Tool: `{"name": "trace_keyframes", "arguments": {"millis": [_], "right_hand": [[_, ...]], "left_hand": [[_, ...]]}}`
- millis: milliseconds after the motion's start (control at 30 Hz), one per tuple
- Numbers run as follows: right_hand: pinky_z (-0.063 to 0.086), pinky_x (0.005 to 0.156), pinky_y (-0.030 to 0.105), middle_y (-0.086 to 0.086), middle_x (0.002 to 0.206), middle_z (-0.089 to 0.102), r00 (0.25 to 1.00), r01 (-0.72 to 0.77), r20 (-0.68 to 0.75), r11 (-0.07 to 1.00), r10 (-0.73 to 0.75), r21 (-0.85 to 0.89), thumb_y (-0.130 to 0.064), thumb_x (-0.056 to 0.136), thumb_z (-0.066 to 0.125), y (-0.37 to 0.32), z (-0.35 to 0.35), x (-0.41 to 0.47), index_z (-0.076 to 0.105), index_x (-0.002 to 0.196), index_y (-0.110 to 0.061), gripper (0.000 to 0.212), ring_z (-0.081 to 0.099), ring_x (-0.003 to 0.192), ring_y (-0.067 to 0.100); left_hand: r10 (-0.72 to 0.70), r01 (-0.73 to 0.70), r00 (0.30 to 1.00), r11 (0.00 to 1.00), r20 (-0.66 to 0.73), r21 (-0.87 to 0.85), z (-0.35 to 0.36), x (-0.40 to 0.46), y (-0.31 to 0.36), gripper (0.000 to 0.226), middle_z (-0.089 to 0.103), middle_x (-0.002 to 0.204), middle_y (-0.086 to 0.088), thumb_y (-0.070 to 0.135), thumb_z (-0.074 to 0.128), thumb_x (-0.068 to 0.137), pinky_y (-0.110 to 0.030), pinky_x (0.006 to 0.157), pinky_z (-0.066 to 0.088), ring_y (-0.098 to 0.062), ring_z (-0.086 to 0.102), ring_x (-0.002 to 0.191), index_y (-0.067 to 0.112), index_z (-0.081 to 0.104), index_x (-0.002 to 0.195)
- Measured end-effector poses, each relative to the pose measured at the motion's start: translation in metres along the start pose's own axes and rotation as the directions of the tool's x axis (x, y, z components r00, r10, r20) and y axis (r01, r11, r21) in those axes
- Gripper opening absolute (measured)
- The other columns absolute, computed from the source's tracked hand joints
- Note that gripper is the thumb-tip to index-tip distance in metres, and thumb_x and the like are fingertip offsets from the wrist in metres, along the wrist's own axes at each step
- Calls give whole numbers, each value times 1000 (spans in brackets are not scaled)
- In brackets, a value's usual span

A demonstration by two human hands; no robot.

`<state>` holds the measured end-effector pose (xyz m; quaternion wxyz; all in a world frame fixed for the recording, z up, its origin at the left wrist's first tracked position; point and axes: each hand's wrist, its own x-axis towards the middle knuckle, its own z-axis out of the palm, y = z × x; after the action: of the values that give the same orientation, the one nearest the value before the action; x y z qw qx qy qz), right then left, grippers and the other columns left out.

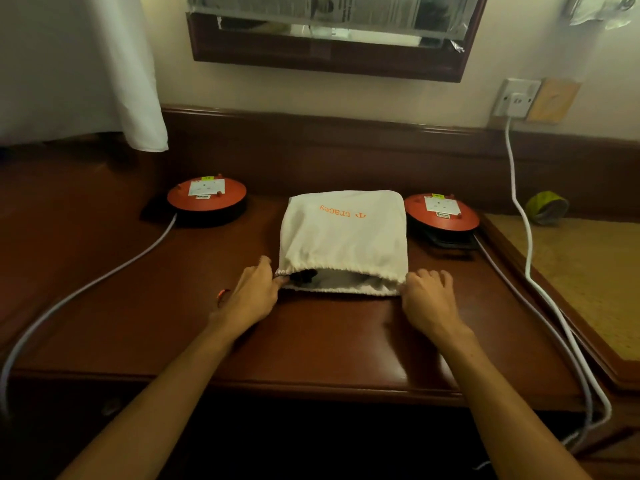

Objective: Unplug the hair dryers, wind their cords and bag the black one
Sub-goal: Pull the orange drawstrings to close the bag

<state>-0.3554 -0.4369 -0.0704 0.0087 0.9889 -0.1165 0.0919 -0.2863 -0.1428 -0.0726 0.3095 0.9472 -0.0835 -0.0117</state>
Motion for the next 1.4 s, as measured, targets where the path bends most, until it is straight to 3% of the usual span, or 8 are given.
{"name": "trace_keyframes", "arguments": {"millis": [100,200,400,500,633,867,1100,1400], "right_hand": [[33,74,41,5,75,54,998,-62,19,967,59,247,2,92,48,1,3,6,42,71,-15,28,58,89,40],[38,65,37,7,79,56,984,-147,160,876,82,460,-19,103,51,6,2,17,48,71,-12,33,56,79,35],[40,57,33,4,73,60,968,-47,239,890,-71,453,-30,97,62,-4,0,25,62,75,-14,26,60,68,26],[38,50,22,0,62,55,986,12,98,633,-138,774,-21,102,58,-6,-34,27,68,82,5,33,48,53,7],[37,45,15,-10,58,59,976,195,-216,426,3,884,-15,102,58,-9,-98,42,72,81,-7,26,49,47,2],[24,33,20,6,48,44,950,183,-205,109,235,977,-11,99,60,-13,-191,132,65,73,-1,28,31,33,11],[26,30,19,0,44,55,959,105,-139,146,247,984,-12,98,63,-12,-215,177,67,76,1,26,33,30,9],[31,39,26,7,51,47,906,56,-151,242,395,969,-15,96,67,35,-205,193,68,79,3,25,36,34,15]], "left_hand": [[-31,28,996,999,84,37,-7,3,-2,38,60,78,-4,45,56,103,-31,51,37,-17,53,60,7,62,101],[-13,9,977,1000,213,16,-23,11,-10,43,58,61,2,45,54,104,-27,51,35,-11,49,50,13,70,79],[15,91,944,949,330,-301,-35,19,-12,42,47,48,5,36,55,105,-19,41,29,-4,36,35,13,61,71],[98,65,961,831,260,-552,-45,25,-10,39,42,58,-7,33,59,102,-24,46,24,-10,31,43,7,62,73],[168,-3,978,597,121,-802,-86,37,8,39,39,51,4,36,53,102,-20,42,24,-8,32,43,12,54,72],[81,-1,996,410,35,-912,-177,108,94,40,39,44,9,32,52,107,-17,35,19,-3,31,36,18,49,69],[-109,98,993,492,50,-865,-198,148,109,38,41,46,8,35,62,101,-18,40,21,-4,31,38,20,51,68],[-206,-61,907,799,-367,-598,-225,158,56,37,43,55,-2,17,73,93,-25,45,31,-15,39,47,16,52,63]]}}
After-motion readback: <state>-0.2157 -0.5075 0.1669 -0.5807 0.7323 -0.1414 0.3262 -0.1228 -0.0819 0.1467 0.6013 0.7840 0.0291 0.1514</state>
